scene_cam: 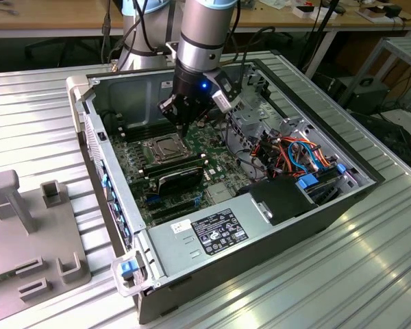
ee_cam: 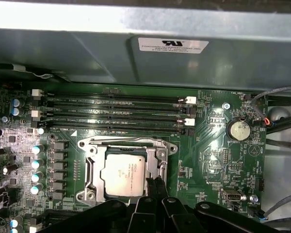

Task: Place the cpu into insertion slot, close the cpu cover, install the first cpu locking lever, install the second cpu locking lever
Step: 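Install the second cpu locking lever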

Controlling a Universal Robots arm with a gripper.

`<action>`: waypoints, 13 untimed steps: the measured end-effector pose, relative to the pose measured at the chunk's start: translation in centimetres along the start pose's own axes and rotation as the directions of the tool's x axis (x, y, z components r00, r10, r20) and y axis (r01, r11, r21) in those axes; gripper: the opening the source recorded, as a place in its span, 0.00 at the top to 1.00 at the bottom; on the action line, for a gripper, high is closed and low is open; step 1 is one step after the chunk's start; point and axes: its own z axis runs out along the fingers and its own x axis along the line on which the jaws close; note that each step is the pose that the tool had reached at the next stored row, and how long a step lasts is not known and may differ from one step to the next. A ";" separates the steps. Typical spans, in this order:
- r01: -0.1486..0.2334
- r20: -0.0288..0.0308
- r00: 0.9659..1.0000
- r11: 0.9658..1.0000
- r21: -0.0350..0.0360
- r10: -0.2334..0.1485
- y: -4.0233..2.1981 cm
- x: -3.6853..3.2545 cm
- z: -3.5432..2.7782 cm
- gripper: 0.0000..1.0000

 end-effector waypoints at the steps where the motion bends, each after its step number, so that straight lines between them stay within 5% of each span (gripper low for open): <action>1: 0.000 0.000 1.000 1.000 0.000 0.000 -0.10 0.00 -0.03 0.89; 13: 0.000 0.000 1.000 1.000 0.000 0.000 -1.47 0.03 -0.06 0.89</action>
